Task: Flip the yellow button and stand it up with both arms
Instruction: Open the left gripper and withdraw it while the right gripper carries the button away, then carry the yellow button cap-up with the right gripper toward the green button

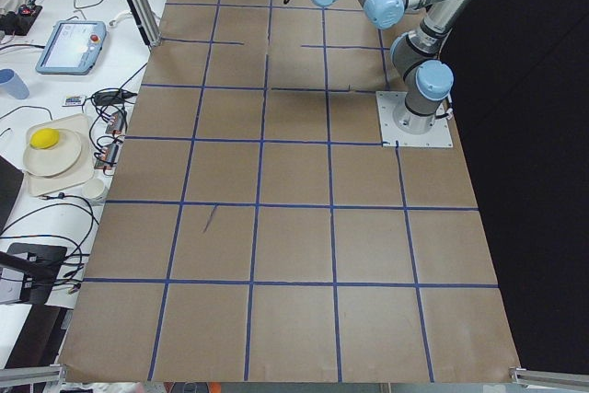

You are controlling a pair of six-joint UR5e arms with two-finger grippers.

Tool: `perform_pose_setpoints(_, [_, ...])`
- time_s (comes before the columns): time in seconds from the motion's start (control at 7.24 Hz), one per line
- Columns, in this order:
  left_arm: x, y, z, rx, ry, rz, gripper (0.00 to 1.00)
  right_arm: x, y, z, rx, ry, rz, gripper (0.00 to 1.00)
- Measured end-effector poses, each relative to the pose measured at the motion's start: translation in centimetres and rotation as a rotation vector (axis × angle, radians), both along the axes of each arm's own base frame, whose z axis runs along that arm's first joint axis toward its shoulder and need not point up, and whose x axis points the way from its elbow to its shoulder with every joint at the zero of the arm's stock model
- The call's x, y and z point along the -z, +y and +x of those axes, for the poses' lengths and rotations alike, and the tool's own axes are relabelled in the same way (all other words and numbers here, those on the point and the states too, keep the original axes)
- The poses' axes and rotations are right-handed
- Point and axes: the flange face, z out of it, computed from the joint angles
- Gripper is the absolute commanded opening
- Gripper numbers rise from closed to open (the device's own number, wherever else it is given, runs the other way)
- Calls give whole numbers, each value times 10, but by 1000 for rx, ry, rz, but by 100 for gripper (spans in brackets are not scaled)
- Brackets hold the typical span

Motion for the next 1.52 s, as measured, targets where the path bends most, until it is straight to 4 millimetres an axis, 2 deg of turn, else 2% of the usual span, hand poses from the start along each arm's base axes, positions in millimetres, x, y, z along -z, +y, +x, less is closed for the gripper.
perform_pose_setpoints(0.28, [0, 0, 0, 0, -13, 25, 100, 1, -16, -40, 56, 122, -125, 5])
perform_pose_setpoints(0.41, [2, 0, 1, 6, -53, 45, 100, 10, -19, -53, 38, 244, -216, 5])
perform_pose_setpoints(0.69, [8, -1, 9, 32, -271, 60, 100, 33, -22, -80, -82, 507, -397, 5])
perform_pose_setpoints(0.83, [12, -3, 16, 39, -417, 68, 100, 45, -24, -100, -158, 617, -467, 5])
perform_pose_setpoints(0.97, [13, -10, 26, 41, -572, 64, 100, 58, -25, -131, -270, 731, -535, 5])
perform_pose_setpoints(1.24, [-13, -46, 48, 54, -900, 57, 100, 76, -19, -195, -581, 956, -632, 5])
perform_pose_setpoints(1.38, [-29, -71, 50, 84, -1067, 56, 100, 80, -16, -216, -718, 1033, -650, 5])
perform_pose_setpoints(1.52, [-46, -98, 42, 125, -1235, 39, 100, 81, -14, -232, -830, 1089, -660, 5])
